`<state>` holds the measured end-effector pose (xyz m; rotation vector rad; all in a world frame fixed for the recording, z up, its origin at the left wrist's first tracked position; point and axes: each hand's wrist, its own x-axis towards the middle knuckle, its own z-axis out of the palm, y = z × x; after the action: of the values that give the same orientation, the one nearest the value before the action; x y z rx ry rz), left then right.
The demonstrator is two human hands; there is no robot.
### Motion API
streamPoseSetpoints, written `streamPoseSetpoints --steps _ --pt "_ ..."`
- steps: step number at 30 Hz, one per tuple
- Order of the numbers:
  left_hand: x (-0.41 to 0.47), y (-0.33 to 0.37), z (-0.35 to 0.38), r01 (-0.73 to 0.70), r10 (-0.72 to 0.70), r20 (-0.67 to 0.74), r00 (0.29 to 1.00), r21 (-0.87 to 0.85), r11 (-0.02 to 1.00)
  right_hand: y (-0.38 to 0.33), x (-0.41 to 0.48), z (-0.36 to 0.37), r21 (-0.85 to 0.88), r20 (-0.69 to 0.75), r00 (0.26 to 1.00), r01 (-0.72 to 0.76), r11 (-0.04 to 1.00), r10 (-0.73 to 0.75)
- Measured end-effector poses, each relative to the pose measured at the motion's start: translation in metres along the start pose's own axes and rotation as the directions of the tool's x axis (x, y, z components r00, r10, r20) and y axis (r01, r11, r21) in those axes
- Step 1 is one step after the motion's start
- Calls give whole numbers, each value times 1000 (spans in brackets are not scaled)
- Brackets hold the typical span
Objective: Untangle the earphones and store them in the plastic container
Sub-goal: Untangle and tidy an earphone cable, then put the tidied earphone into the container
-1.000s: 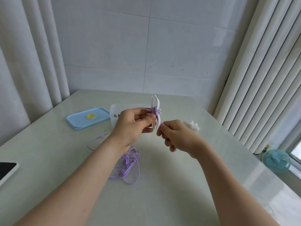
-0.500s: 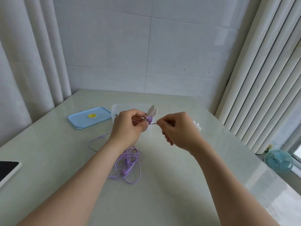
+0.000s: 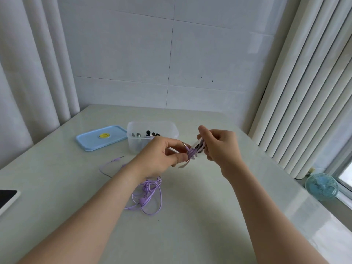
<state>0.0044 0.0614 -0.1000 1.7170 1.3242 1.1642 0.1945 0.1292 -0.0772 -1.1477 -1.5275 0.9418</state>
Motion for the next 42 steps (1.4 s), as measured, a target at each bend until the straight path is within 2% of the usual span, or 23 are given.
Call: streamPoseSetpoints --steps 2,4,6,10,12,14,17,20,21,22,24,26,28,30,32,35,38,42 --pt "-1 4 0 -23 23 -4 1000 -128 992 2 2 -2 213 198 970 -181 960 139" --pt "-1 7 0 -33 29 -19 999 -246 969 4 -1 1 212 318 936 -226 951 152" --pt "-1 10 2 -25 14 -37 999 -308 951 5 -2 7 162 286 953 -146 976 95" --pt "1 9 2 -14 -48 -159 986 -366 931 0 -7 18 226 126 991 18 974 -48" --pt "1 10 2 -14 -86 -228 970 -404 915 -5 -14 24 235 136 983 89 968 -123" --pt "2 10 -1 -17 -111 -285 952 -413 910 -6 -20 29 163 180 951 223 961 -251" --pt "1 7 -11 -28 -51 -325 944 -234 972 -4 -26 35 96 220 912 332 938 -346" --pt "1 4 -27 -15 15 -227 974 3 1000 -3 -24 42 124 179 924 319 940 -337" --pt "1 1 -32 -17 36 -253 967 76 997 -4 -22 44 121 146 932 317 941 -333" --pt "2 -4 -39 -21 85 -343 936 187 982 -5 -19 47 119 106 940 313 942 -325" --pt "3 -18 -51 44 230 -535 813 450 892 -7 -10 52 71 8 955 297 952 -298" --pt "1 -33 -61 165 291 -602 744 587 792 -11 1 60 -18 -45 967 250 968 -251" --pt "1 -44 -63 202 301 -571 763 654 729 -15 12 69 -147 -26 970 235 961 -242" --pt "3 -50 -60 174 287 -476 831 713 680 -19 22 83 -241 33 966 258 936 -258" --pt "3 -53 -54 166 215 -380 900 754 635 -21 31 97 -271 83 961 276 922 -263" --pt "5 -60 -53 171 170 -331 928 786 594 -22 45 115 -371 160 946 321 872 -281" --pt "6 -61 -56 175 185 -359 915 765 619 -21 55 124 -587 263 935 349 730 -236" --pt "6 -57 -56 224 161 -385 909 777 589 -28 58 131 -848 212 975 218 483 -68"
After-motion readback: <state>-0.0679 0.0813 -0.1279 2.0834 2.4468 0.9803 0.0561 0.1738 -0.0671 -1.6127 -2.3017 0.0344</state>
